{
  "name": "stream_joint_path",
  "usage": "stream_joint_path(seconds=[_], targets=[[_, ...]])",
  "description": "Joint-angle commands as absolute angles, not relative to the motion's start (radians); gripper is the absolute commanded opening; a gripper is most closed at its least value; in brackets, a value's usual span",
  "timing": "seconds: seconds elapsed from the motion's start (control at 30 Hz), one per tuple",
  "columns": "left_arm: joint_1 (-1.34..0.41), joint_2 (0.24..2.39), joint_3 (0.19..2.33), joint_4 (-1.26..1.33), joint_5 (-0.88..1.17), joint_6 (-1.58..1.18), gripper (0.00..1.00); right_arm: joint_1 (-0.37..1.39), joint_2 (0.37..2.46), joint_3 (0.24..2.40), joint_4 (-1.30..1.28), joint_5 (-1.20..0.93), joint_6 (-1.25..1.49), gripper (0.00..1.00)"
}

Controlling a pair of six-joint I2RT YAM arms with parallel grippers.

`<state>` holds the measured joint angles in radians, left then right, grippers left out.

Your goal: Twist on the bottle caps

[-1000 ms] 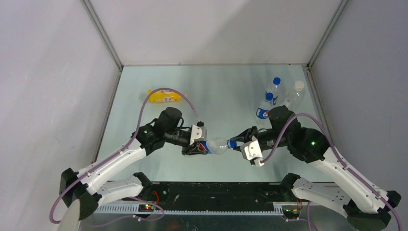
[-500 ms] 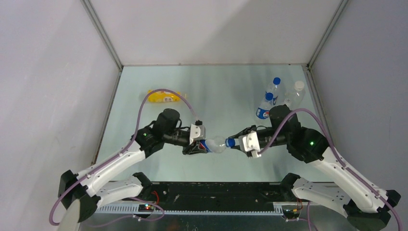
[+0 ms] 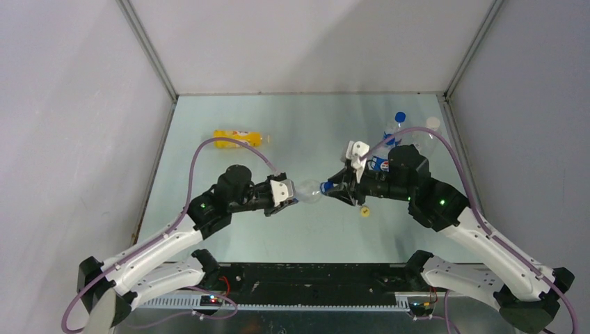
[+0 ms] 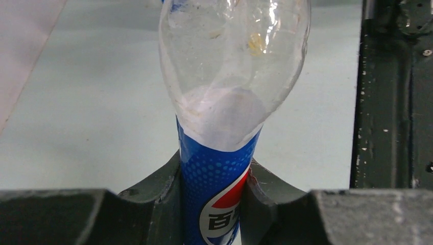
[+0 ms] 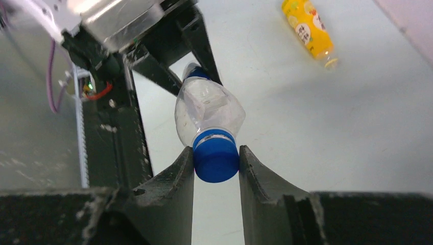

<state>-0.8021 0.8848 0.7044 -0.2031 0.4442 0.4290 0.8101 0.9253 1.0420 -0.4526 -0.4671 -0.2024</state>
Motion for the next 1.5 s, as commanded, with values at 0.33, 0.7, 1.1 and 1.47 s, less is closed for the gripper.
stream_joint_path(seconds=[0.33, 0.7, 1.1, 1.47], targets=[[-0.897, 0.855, 0.725, 0.088, 0.344, 0.513, 0.06, 0.777, 1.119, 1.074, -0.475, -0.261, 0.698, 0.00], [-0.911, 0.866, 0.642, 0.109, 0.216, 0.470, 0.05, 0.759, 1.097, 1.111, -0.477, -0.221, 0.700, 0.54], [-0.869, 0.901, 0.546, 0.098, 0.278, 0.309, 0.02, 0.677, 0.930, 1.112, -0.364, -0.425, 0.190, 0.99], [-0.763, 0.969, 0.647, -0.073, 0.704, 0.327, 0.03, 0.639, 0.830, 1.111, -0.611, -0.699, -0.400, 0.99]])
